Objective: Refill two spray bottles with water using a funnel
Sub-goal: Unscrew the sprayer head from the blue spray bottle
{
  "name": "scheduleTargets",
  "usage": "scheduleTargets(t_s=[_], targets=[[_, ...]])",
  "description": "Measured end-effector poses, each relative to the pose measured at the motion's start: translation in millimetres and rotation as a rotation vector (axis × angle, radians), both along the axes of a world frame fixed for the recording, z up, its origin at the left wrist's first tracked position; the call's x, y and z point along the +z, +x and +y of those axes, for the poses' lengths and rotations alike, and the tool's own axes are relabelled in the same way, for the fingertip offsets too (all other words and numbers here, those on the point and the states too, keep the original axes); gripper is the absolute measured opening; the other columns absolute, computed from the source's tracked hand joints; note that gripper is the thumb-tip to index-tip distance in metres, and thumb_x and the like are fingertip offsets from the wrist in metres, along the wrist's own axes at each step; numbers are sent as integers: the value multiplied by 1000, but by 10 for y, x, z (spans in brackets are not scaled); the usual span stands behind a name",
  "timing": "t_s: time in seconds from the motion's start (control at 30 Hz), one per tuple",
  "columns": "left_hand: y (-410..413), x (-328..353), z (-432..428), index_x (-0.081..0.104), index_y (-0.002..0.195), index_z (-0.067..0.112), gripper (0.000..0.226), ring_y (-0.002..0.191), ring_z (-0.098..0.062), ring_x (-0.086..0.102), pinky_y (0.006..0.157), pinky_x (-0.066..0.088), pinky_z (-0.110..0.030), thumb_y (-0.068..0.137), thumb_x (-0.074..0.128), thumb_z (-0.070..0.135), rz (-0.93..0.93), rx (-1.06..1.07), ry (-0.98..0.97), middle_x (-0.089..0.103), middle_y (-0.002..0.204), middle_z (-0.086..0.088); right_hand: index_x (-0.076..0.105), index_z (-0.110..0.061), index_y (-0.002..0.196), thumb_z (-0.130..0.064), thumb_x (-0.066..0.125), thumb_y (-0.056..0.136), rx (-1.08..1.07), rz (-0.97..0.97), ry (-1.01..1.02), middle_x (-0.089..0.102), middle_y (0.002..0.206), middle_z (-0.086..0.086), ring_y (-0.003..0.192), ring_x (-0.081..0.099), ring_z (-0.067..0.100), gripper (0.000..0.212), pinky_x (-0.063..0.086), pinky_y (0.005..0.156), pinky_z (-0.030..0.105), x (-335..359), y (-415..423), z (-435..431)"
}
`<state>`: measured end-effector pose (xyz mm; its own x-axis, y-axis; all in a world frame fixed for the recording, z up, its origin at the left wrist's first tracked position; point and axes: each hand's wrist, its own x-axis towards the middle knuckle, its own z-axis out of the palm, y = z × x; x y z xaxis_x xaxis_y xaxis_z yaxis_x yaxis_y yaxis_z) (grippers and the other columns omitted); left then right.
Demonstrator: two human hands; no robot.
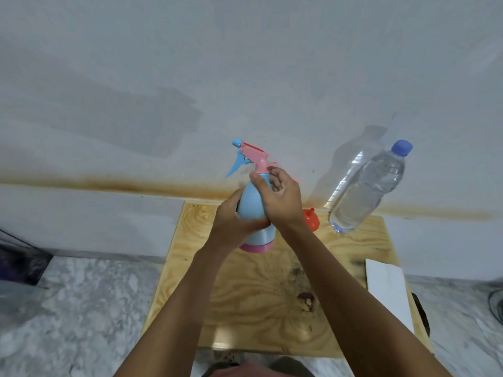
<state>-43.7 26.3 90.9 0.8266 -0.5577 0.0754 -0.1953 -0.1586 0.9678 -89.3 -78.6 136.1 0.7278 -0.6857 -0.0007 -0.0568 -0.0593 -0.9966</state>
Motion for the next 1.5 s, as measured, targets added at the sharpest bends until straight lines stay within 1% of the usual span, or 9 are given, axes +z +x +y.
scheduleTargets(t_s=[0.1,0.3,0.5,0.6,0.73,0.9,1.07,1.27,1.5], targets=[[-41,19,11,58,116,28,60,91,0,66,70,58,-22,66,92,23,24,10,-12,68,103,11,66,-10,121,-60,71,75,30,48,-45,71,118,6,112,67,21,68,55,98,47,41,-8,19],[-97,60,90,62,120,23,72,97,-18,70,79,62,-45,56,85,47,113,-49,-40,71,108,3,74,-17,104,-43,76,84,173,44,24,75,105,2,107,69,25,32,55,95,52,106,-137,-78],[-127,189,132,66,116,22,62,95,-22,72,81,61,-49,60,85,38,170,-90,-85,74,104,-2,62,-14,127,-39,64,95,407,2,21,70,125,-2,114,67,21,40,55,98,45,237,-222,-197],[-132,260,97,65,116,22,56,96,-20,72,81,61,-49,63,83,26,158,-67,-121,74,104,-2,55,-22,127,-48,77,81,234,42,13,65,125,-3,114,64,14,57,56,96,41,193,-179,-75],[-121,306,50,65,113,25,52,94,-16,73,76,62,-37,66,85,15,139,-71,-121,74,103,2,65,-22,103,-40,82,79,-11,-43,-7,70,103,-5,100,67,14,34,57,92,42,159,-171,46],[-95,325,40,64,111,28,52,91,-13,71,69,58,-26,66,86,15,122,-37,-140,72,98,6,67,-19,123,-32,57,100,86,-11,-63,70,114,-2,103,67,17,28,59,90,44,215,-140,37],[-86,358,8,58,107,37,54,91,-1,69,66,56,-20,72,85,6,73,-57,-116,69,95,22,55,-26,108,-42,78,82,-48,-48,-35,63,107,-3,101,64,18,38,58,89,39,199,-73,110],[-71,375,-1,64,115,22,58,92,-14,72,71,61,-31,60,83,26,76,-1,-154,72,99,5,67,-21,114,-43,68,91,-55,-70,1,71,107,-5,102,68,16,31,58,92,44,240,-46,120],[-73,375,-23,60,121,24,60,95,-8,70,71,59,-24,68,87,17,46,-5,-134,70,102,8,62,-26,109,-40,76,84,-64,-93,7,68,105,-6,99,67,13,32,59,90,36,272,-42,125]])
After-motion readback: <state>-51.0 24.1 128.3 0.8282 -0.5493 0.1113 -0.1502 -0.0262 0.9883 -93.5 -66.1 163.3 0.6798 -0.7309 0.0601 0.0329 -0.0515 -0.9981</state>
